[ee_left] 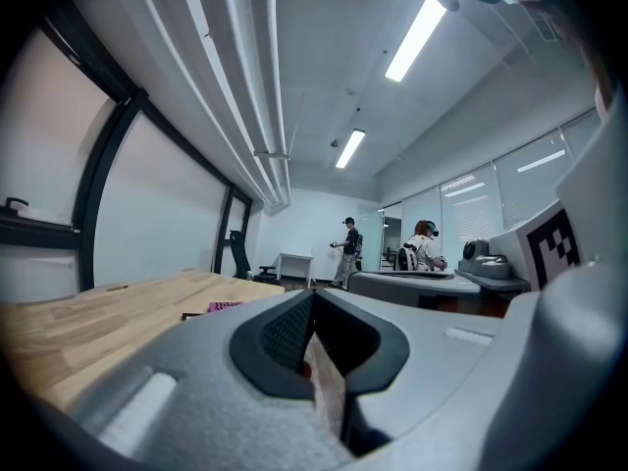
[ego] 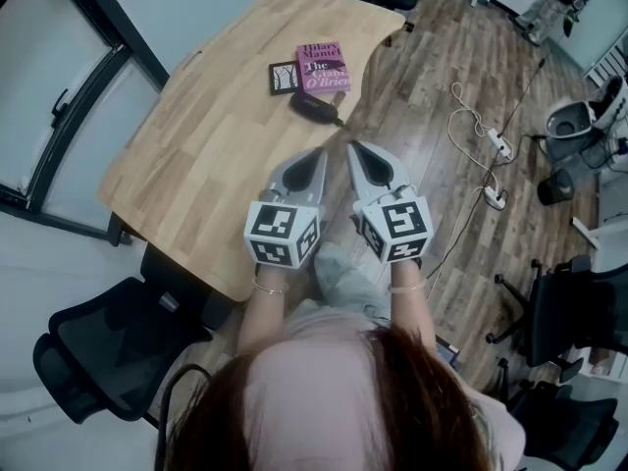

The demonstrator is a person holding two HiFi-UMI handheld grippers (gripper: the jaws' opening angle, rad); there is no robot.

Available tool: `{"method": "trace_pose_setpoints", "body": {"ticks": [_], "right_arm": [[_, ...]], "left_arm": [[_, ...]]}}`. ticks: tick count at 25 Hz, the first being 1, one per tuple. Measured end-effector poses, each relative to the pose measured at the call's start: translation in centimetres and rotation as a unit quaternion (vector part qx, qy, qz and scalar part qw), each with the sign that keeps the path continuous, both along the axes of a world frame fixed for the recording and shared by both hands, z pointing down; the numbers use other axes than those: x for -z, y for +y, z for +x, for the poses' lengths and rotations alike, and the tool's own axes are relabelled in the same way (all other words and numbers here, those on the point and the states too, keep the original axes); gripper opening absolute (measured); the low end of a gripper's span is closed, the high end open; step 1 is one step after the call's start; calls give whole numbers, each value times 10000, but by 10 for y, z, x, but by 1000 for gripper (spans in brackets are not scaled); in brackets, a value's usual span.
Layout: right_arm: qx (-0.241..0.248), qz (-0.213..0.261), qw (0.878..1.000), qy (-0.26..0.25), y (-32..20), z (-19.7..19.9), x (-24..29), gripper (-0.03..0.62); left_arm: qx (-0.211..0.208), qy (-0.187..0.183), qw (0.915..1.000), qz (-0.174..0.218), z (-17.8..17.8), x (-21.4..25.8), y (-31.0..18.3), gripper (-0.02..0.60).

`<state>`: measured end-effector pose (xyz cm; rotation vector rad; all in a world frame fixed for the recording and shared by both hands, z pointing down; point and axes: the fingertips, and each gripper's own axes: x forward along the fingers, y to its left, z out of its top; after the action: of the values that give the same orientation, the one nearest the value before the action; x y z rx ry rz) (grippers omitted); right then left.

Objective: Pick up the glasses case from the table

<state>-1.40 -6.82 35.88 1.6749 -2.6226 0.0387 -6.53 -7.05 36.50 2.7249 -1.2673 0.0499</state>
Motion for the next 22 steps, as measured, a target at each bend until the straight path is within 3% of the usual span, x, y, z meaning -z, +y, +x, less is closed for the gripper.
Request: {"method": "trace_pose_setpoints", "body": {"ticks": [22], "right_arm": [[219,-60,9994,269,-110,-9,-17,3]], "left_arm": [[110,-40,9999,14,1,-3,-109,8]]}}
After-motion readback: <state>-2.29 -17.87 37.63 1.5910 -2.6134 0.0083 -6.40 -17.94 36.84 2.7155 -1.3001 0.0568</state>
